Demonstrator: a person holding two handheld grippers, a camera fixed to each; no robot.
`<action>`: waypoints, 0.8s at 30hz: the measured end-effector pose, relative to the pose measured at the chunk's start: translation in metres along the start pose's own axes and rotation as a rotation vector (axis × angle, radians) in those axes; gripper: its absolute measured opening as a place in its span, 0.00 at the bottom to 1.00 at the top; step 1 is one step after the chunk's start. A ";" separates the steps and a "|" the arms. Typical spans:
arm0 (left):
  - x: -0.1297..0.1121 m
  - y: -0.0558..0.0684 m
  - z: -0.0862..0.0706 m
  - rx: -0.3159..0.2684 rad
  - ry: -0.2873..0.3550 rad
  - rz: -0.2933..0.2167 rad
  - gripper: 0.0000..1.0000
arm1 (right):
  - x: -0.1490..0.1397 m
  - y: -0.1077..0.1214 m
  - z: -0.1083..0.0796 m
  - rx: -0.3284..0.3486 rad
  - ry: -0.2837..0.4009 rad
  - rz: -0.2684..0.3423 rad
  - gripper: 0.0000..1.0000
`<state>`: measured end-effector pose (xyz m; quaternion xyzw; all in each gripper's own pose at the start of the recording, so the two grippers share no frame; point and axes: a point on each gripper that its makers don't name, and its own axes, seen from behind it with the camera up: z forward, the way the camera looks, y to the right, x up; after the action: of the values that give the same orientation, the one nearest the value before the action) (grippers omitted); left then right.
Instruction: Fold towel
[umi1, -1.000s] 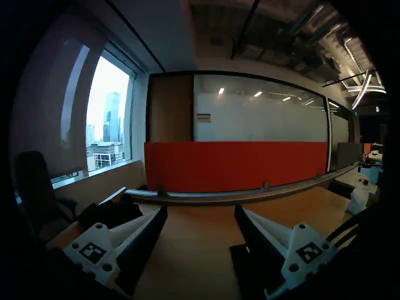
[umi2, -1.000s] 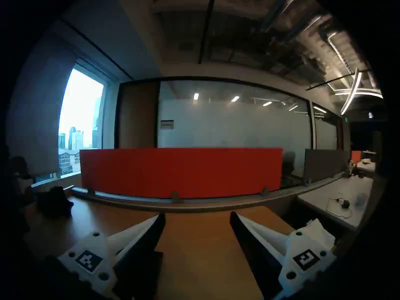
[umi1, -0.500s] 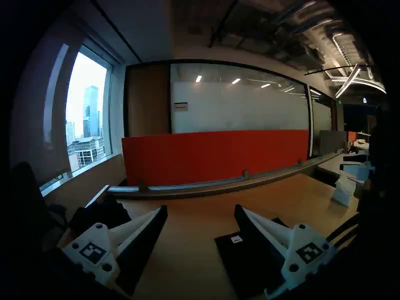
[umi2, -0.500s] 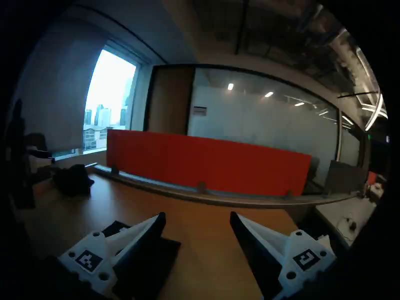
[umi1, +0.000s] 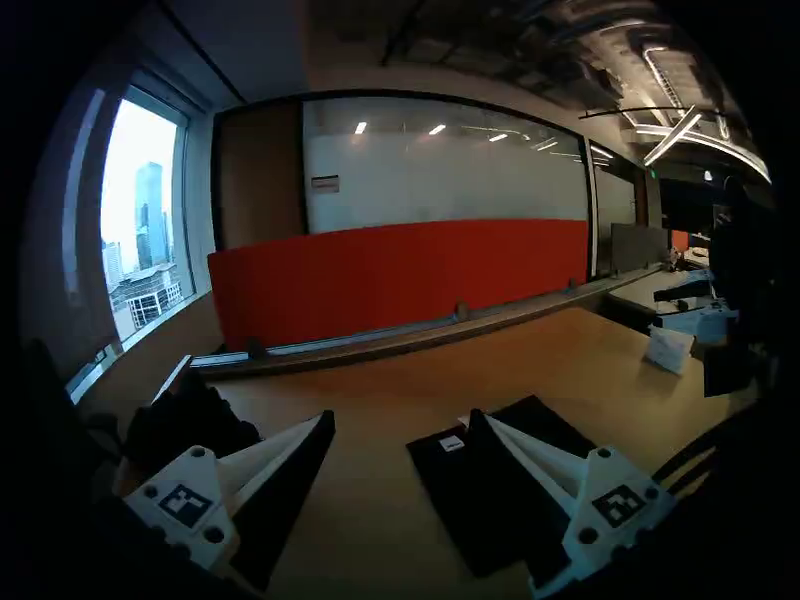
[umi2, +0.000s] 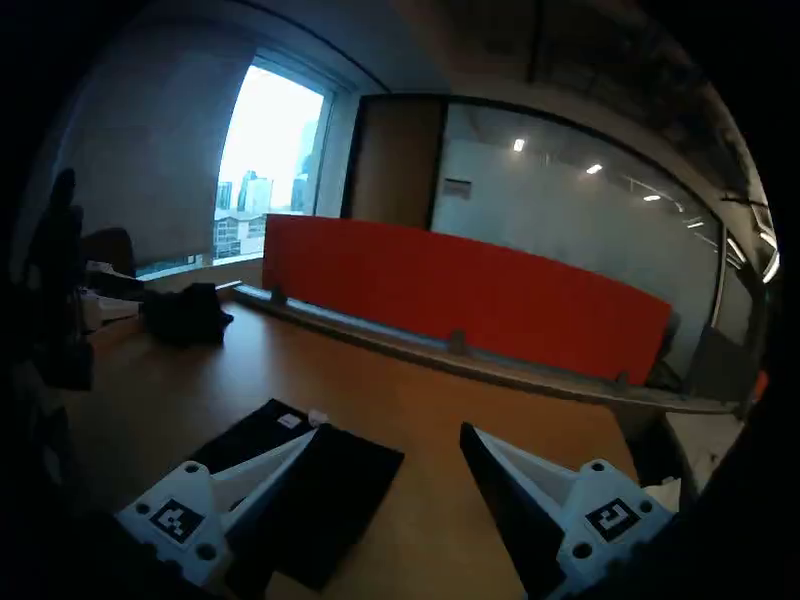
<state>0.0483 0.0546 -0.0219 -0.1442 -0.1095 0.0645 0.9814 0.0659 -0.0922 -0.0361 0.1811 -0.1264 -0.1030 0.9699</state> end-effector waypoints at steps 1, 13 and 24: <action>-0.003 0.003 0.001 -0.008 -0.009 0.003 1.00 | -0.003 -0.002 0.001 0.011 -0.010 -0.005 1.00; -0.043 0.025 0.012 -0.079 -0.094 0.025 1.00 | -0.035 -0.025 0.008 0.110 -0.098 -0.044 1.00; -0.097 0.046 0.021 -0.126 -0.182 0.028 1.00 | -0.084 -0.041 0.017 0.159 -0.174 -0.041 1.00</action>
<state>-0.0548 0.0882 -0.0350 -0.2005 -0.2001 0.0842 0.9553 -0.0247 -0.1144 -0.0532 0.2502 -0.2140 -0.1276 0.9356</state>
